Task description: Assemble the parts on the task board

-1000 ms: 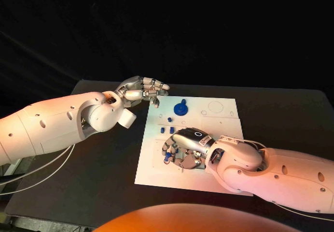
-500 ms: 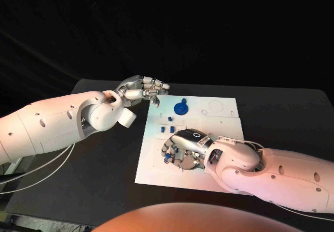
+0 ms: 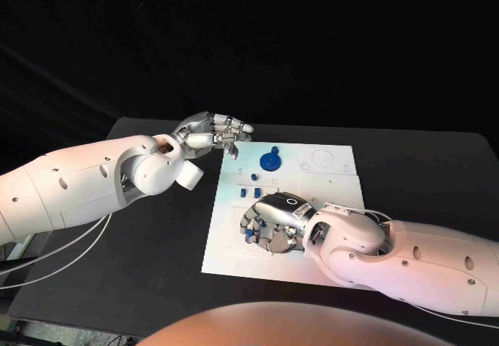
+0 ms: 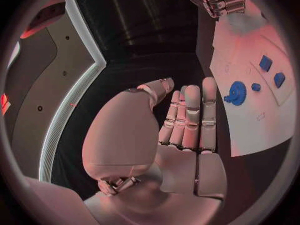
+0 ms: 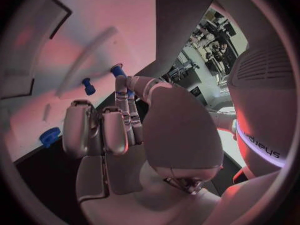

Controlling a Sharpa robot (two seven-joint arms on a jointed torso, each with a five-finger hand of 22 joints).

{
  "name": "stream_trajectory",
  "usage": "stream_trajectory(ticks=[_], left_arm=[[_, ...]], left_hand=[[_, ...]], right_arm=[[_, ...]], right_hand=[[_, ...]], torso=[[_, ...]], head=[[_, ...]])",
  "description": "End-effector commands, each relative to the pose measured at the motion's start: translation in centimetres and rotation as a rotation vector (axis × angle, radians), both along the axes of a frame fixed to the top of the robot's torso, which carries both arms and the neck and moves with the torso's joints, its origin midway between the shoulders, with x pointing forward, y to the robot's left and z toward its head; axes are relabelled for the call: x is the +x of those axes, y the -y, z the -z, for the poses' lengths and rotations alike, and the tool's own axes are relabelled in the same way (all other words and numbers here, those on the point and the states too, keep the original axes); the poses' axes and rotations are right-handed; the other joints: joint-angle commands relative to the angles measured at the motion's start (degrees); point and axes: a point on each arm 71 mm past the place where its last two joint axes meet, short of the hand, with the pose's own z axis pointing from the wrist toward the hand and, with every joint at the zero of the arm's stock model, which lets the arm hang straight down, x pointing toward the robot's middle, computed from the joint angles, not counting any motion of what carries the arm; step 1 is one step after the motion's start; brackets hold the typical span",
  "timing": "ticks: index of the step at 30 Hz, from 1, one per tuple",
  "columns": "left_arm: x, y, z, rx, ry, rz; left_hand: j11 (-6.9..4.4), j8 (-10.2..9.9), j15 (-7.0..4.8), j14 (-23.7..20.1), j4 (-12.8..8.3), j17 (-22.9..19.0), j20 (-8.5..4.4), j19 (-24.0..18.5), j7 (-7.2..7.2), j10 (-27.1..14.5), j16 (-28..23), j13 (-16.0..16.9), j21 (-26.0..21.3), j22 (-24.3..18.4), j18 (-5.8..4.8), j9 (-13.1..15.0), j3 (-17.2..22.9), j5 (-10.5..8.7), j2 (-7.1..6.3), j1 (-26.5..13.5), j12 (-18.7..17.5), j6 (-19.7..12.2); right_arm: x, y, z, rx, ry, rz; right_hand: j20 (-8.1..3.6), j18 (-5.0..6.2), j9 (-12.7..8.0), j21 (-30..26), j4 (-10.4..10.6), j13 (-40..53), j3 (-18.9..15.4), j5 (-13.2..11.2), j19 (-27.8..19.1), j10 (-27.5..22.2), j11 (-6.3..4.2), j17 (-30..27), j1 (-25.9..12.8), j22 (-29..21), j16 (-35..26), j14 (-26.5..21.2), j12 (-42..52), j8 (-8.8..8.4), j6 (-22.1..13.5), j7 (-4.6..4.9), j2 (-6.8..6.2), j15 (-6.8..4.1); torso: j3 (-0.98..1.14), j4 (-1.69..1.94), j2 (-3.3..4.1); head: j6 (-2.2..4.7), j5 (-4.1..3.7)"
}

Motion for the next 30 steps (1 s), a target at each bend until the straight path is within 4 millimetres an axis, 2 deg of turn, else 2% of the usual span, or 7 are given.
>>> stream_trajectory(ticks=[1, 30], left_arm=[[-0.12, 0.22, -0.10, -0.008, 0.003, 0.019], [-0.13, 0.09, -0.06, -0.005, -0.001, 0.021]], left_hand=[[-0.04, 0.3, 0.40, 0.1, -0.5, -0.1, 0.08, 0.2, -0.11, -0.5, -0.4, 0.0, -0.2, -0.1, 0.84, 0.1, 0.0, 0.26, -0.10, -0.5, -0.1, -0.5], [-0.02, 0.4, 0.42, 0.0, -0.5, -0.1, 0.11, 0.2, -0.09, -0.6, -0.4, -0.1, -0.3, -0.1, 0.84, 0.1, 0.0, 0.26, -0.09, -0.6, 0.0, -0.6]], right_arm=[[0.02, 0.28, 0.75, -0.056, -0.009, 0.001], [-0.43, 0.45, 0.13, 0.028, 0.026, 0.013]], right_hand=[[-0.07, -0.48, 5.0, -0.4, -0.1, 0.1, 0.4, 0.1, -0.1, 0.1, -0.22, 0.0, -0.1, 6.0, 0.1, 1.4, -0.2, 2.84, 0.2, 0.07, 0.57, -0.47], [-0.06, -0.56, 5.2, 0.0, -0.3, 0.2, 0.5, 0.1, 0.0, 0.2, -0.22, 0.2, -0.3, 6.2, 0.2, 1.4, -0.3, 2.93, 0.1, 0.09, 0.60, -0.46]], torso=[[0.00, 0.01, 0.02], [0.03, 0.01, 0.01]], head=[[-0.05, -0.01], [0.03, 0.26]])
